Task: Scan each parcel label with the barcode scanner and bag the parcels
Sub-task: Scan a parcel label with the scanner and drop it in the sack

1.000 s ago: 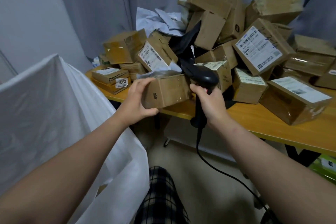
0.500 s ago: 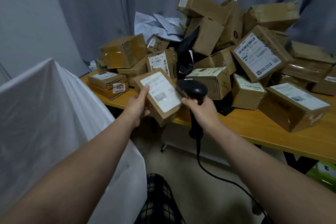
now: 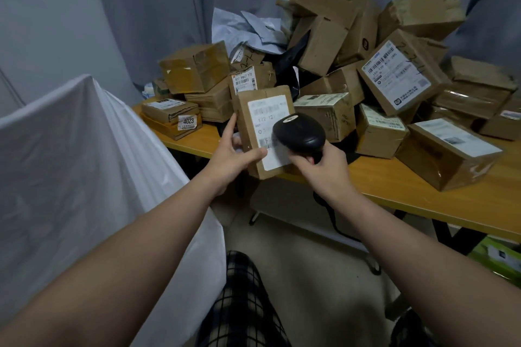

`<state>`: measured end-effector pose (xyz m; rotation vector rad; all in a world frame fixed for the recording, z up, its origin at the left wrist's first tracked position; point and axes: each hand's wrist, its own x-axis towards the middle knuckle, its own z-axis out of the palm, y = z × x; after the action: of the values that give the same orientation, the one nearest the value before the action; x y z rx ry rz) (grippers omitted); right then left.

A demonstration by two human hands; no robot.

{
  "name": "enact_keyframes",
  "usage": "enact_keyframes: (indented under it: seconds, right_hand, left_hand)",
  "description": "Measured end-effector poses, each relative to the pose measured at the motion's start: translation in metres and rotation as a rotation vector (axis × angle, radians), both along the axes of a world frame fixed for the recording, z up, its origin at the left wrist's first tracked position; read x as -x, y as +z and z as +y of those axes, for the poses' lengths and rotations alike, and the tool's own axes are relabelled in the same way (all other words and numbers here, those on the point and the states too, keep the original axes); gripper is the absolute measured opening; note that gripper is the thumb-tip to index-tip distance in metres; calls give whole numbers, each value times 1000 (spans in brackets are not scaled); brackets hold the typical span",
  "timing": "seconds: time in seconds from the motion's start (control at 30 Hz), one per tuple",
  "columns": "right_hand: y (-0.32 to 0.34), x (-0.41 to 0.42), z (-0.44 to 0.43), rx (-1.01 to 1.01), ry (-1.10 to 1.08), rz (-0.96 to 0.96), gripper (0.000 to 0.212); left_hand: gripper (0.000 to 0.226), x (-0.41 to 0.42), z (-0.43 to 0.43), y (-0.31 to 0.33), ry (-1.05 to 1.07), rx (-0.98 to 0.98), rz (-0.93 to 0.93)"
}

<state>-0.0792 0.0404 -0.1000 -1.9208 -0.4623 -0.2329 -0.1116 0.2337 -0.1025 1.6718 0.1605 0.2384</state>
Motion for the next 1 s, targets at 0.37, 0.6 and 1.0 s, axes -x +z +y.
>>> enact_keyframes:
  seconds: [0.37, 0.6, 1.0]
  right_hand:
    - [54, 25, -25, -22, -14, 147, 22]
    - [77, 35, -43, 49, -10, 173, 25]
    - [101, 58, -79, 88, -59, 242, 29]
  left_hand:
    - [97, 5, -33, 6, -1, 26, 67]
    - [98, 16, -47, 4, -7, 33, 98]
    - [97, 27, -88, 7, -22, 72, 144]
